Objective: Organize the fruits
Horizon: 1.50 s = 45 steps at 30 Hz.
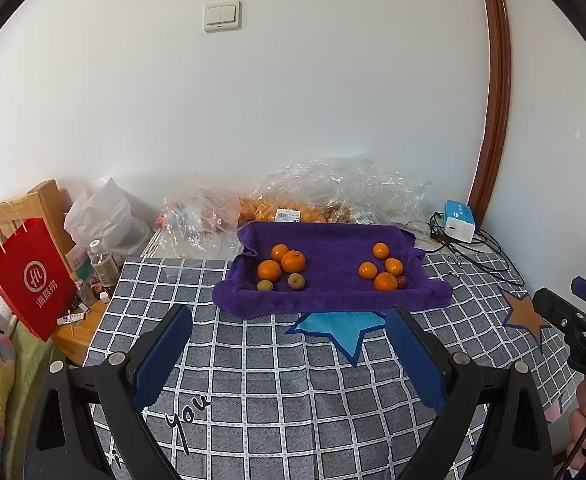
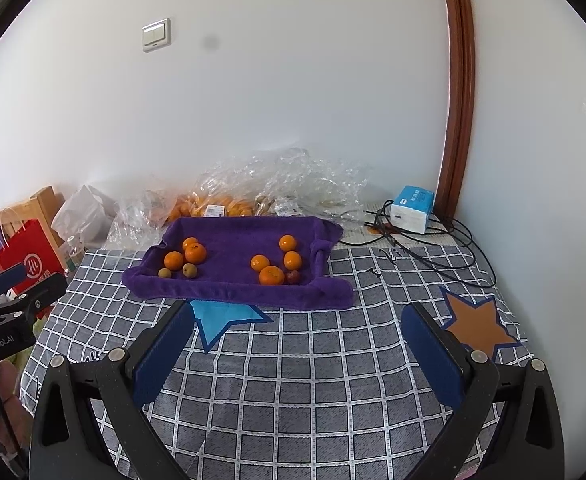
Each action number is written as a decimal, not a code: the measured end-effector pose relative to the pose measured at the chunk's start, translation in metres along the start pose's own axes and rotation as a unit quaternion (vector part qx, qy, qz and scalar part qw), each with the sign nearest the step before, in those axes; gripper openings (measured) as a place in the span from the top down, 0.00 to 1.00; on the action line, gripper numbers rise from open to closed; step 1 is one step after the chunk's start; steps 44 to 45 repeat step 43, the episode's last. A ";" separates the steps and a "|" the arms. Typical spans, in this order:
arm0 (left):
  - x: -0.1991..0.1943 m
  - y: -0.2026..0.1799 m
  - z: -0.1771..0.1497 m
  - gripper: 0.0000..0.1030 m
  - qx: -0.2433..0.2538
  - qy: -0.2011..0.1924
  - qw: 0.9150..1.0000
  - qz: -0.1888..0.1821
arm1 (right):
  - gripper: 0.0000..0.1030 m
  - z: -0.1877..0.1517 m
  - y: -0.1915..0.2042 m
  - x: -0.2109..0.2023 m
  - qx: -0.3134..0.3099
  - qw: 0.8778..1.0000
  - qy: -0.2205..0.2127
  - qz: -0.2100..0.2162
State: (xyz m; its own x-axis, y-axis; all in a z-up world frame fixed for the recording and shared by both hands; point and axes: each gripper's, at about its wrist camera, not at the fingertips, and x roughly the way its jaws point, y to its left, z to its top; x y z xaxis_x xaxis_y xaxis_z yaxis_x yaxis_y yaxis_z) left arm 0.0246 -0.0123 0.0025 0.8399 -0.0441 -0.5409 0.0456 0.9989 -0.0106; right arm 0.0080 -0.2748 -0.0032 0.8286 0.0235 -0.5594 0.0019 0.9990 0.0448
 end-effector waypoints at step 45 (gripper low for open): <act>0.003 -0.003 0.002 0.05 0.000 -0.001 1.000 0.003 | 0.01 -0.005 -0.004 0.007 0.001 1.000 0.004 0.006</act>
